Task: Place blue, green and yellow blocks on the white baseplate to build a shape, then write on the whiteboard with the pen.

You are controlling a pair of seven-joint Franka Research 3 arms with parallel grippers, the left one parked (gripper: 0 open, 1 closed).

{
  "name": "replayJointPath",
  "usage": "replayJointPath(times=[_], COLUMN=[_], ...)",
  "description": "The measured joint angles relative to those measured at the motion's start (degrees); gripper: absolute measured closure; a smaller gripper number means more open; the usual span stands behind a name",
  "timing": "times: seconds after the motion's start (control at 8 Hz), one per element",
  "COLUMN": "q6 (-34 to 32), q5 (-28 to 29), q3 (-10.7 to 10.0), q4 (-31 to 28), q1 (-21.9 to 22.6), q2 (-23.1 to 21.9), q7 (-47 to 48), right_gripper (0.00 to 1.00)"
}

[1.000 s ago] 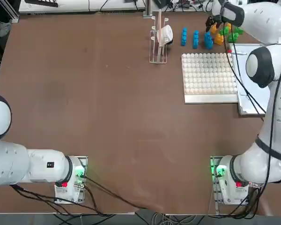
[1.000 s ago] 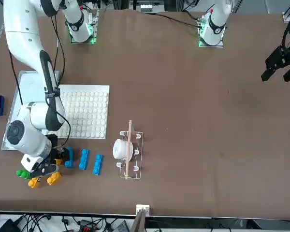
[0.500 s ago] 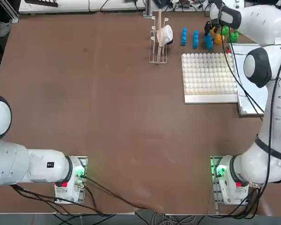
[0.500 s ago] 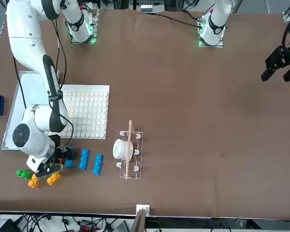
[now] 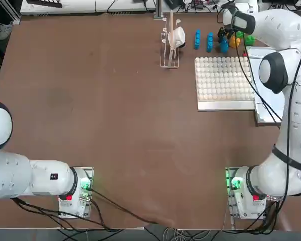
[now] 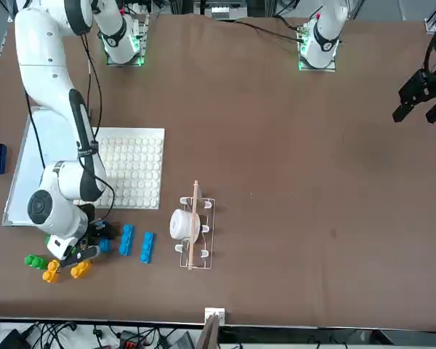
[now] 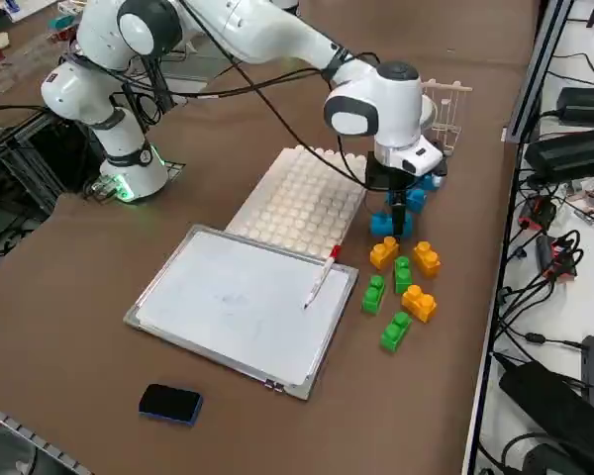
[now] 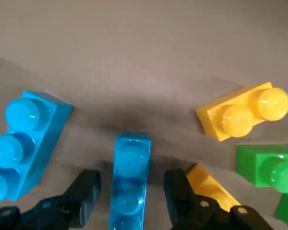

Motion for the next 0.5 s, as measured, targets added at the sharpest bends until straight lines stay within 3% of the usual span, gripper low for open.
replayJointPath(times=[0.5], q6=[0.0], q5=[0.0], q3=[0.0], q4=[0.0], q1=[0.0], q2=[0.19], q7=[-0.34], right_gripper=[0.25])
